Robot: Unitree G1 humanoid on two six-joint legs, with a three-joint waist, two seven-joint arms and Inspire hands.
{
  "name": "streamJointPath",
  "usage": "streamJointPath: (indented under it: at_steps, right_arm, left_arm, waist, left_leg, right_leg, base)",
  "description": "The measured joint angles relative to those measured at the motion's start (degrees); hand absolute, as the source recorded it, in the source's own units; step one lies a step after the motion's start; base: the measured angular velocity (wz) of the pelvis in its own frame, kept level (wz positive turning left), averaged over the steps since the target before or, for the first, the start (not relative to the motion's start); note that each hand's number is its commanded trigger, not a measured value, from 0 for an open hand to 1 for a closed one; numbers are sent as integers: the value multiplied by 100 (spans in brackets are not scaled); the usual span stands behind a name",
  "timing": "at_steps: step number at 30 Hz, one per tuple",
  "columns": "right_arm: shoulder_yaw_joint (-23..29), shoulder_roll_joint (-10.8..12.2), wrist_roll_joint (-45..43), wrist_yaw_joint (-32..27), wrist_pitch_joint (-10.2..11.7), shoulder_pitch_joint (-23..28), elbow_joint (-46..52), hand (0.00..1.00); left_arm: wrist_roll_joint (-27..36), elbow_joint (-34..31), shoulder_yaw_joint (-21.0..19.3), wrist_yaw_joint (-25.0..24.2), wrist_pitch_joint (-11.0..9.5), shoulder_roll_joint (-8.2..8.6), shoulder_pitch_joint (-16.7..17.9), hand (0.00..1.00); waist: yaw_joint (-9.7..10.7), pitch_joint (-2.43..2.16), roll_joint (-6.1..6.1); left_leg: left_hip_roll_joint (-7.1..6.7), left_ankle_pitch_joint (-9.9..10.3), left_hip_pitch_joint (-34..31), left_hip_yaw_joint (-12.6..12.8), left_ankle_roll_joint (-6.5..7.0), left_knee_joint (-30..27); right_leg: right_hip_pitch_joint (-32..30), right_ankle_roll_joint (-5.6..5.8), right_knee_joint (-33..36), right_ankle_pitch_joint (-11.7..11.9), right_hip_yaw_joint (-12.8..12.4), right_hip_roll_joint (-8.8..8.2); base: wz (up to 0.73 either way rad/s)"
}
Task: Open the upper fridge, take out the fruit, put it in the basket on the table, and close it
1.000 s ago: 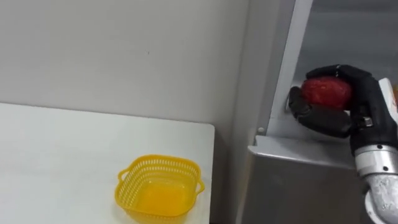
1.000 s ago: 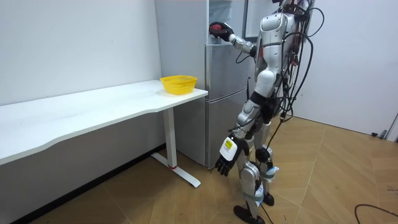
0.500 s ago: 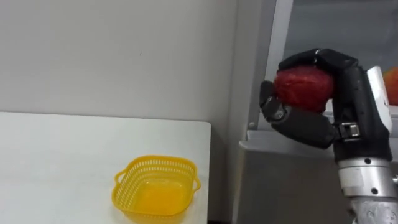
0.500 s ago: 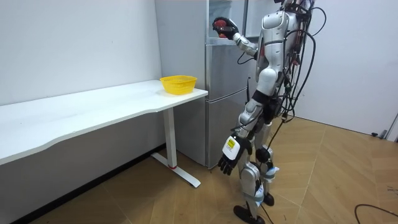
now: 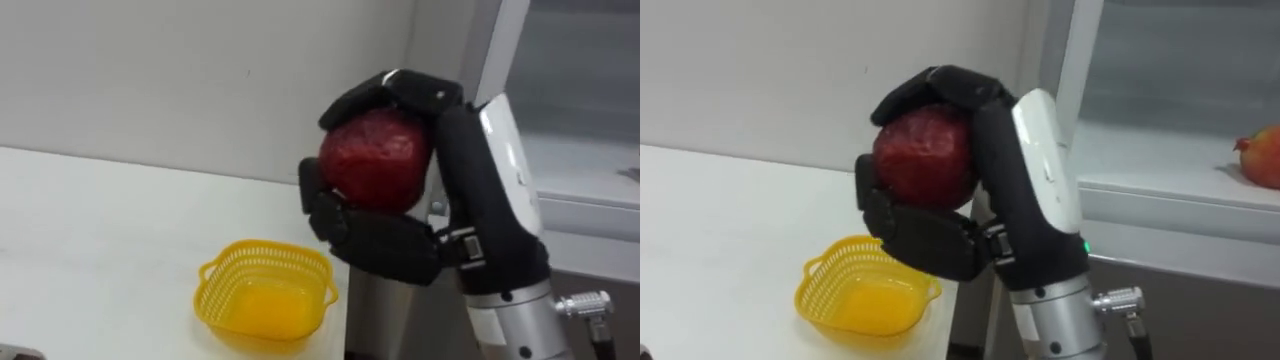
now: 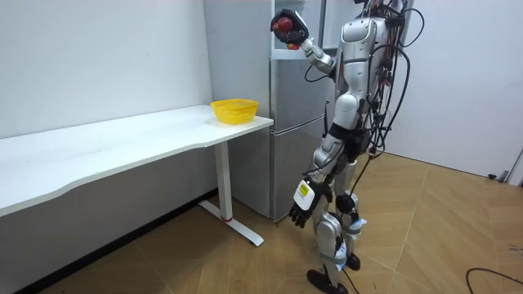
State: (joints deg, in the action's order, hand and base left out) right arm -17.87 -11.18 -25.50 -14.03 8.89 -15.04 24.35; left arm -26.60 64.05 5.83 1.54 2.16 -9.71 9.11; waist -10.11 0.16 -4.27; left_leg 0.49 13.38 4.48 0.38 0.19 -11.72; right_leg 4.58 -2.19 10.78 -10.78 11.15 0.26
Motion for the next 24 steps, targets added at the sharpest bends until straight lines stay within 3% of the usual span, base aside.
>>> streamJointPath:
  at_steps: [4, 6, 10, 13, 18, 24]
  right_arm:
    - [-178, -71, -192, 148, 4, -3, -13, 100]
    - [-275, -168, -222, 177, 20, -52, -140, 100]
    - [-412, -425, -406, 359, -49, -247, -826, 100]
    - [-505, -520, -512, 510, -161, -472, -1346, 100]
    - [-541, -648, -496, 630, -259, -888, -2270, 100]
    - [-550, -976, -325, 654, -371, -1133, -3366, 100]
  left_arm:
    - [7, 5, -3, -17, -9, -30, -24, 0]
    - [15, 40, -2, -71, -16, -63, -68, 0]
    - [6, 130, -36, -98, -12, -163, -179, 0]
    - [2, 138, -55, -113, 4, -264, -178, 0]
    - [-35, 128, -193, -248, 34, -380, -173, 0]
    - [-34, 124, -345, -220, 60, -508, -46, 0]
  waist:
    - [-143, -5, -54]
    - [-252, 28, -98]
    - [-450, 49, -331]
    - [-527, 34, -506]
    - [-611, 62, -609]
    - [-709, 95, -738]
  left_leg:
    - [2, 0, -89, -70, 0, -1]
    - [6, -1, -90, -89, -1, 1]
    - [1, -1, -137, -149, -2, 26]
    - [-10, -2, -183, -225, -3, -17]
    - [-41, -1, -217, -453, -2, -110]
    - [-62, -5, -201, -733, -6, -101]
  right_leg:
    - [-73, -1, 21, 0, 60, 5]
    - [-75, -1, 35, 0, 77, 7]
    - [-79, -1, 12, 0, 166, 3]
    - [-84, -1, -16, 0, 231, -2]
    - [-38, -1, -19, 0, 362, -21]
    - [106, 28, -19, -17, 788, -69]
  base:
    - [8]
    - [7]
    - [9]
    - [12]
    - [20]
    - [27]
